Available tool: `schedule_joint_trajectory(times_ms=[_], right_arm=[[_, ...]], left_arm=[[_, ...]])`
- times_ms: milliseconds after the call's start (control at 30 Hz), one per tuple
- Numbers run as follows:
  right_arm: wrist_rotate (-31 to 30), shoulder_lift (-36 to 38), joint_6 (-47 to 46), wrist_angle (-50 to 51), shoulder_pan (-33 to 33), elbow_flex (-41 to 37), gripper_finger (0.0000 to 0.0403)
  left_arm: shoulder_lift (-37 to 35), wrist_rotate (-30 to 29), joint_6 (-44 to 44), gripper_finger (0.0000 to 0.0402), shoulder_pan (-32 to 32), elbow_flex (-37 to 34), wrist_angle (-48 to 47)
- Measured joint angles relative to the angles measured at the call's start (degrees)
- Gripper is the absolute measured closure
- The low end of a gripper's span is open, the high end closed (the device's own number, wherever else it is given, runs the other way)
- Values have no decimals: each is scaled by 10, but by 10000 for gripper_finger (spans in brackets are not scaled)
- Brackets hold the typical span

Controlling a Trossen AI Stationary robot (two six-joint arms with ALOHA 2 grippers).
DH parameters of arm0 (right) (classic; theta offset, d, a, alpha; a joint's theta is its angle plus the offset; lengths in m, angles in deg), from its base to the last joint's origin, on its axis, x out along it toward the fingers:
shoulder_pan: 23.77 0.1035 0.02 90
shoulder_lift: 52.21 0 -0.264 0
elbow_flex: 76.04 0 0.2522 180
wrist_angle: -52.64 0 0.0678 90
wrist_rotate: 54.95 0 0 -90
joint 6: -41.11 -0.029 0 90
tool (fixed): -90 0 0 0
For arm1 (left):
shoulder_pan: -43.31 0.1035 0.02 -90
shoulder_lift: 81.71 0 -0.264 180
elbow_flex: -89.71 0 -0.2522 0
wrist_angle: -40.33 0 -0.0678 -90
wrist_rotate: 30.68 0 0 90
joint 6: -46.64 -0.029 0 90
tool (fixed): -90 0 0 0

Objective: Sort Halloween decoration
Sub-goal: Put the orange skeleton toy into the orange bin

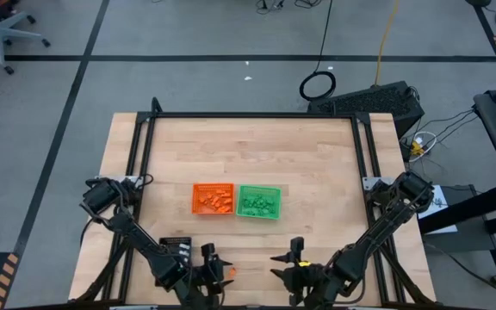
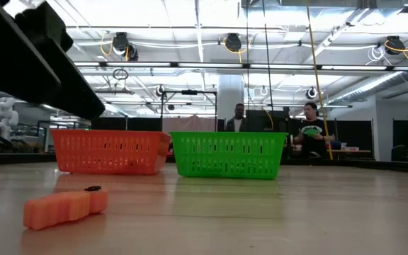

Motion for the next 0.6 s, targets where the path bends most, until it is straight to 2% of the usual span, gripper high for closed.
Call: schedule_joint_trajectory(times_ms=[600], right_arm=[[2, 0, 1, -19, -4, 0, 257]], left_arm=[[49, 46, 34, 173, 11, 0, 1]])
